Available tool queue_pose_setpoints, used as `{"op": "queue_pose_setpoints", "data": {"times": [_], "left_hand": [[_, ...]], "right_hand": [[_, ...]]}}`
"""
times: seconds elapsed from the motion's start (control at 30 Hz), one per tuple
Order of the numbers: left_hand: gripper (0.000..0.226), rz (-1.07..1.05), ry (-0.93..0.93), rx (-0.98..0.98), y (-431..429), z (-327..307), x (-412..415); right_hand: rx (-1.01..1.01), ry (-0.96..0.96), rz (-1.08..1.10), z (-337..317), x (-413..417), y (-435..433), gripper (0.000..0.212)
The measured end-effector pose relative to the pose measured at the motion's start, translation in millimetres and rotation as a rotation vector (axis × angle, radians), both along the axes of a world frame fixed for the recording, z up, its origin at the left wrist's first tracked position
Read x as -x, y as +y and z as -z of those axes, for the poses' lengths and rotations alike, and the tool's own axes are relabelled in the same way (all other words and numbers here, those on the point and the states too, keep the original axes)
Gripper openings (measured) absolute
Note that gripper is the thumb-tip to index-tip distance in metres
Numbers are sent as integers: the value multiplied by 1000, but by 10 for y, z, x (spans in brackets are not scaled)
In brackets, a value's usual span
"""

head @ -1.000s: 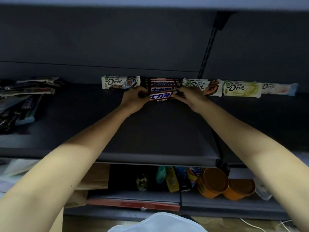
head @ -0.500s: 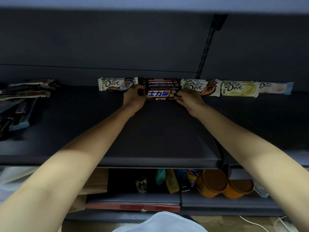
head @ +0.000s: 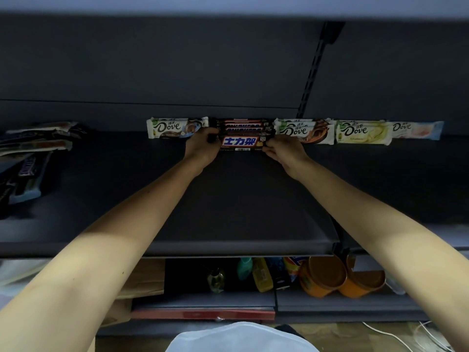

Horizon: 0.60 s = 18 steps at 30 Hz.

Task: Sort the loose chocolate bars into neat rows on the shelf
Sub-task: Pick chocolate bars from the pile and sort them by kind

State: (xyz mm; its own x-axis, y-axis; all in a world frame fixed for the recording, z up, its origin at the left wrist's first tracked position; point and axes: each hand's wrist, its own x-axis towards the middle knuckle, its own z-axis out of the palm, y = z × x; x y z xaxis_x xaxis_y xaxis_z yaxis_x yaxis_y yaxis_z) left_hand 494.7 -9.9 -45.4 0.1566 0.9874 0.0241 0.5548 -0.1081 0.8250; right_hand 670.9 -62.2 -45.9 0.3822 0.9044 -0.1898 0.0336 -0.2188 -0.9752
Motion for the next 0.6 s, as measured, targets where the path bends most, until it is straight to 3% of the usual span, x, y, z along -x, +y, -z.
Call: {"op": "queue_pose_setpoints", "data": {"times": [0.2, 0.47, 0.6], "left_hand": [[34, 7, -5, 2, -28, -6, 44], [42, 58, 51, -10, -106, -96, 40], [44, 75, 37, 20, -103, -105, 43]], "right_hand": [[-9, -30, 38, -3, 15, -32, 38], [13, 9, 24, -34, 3, -14, 42], [50, -112, -11, -24, -19, 1, 25]]}}
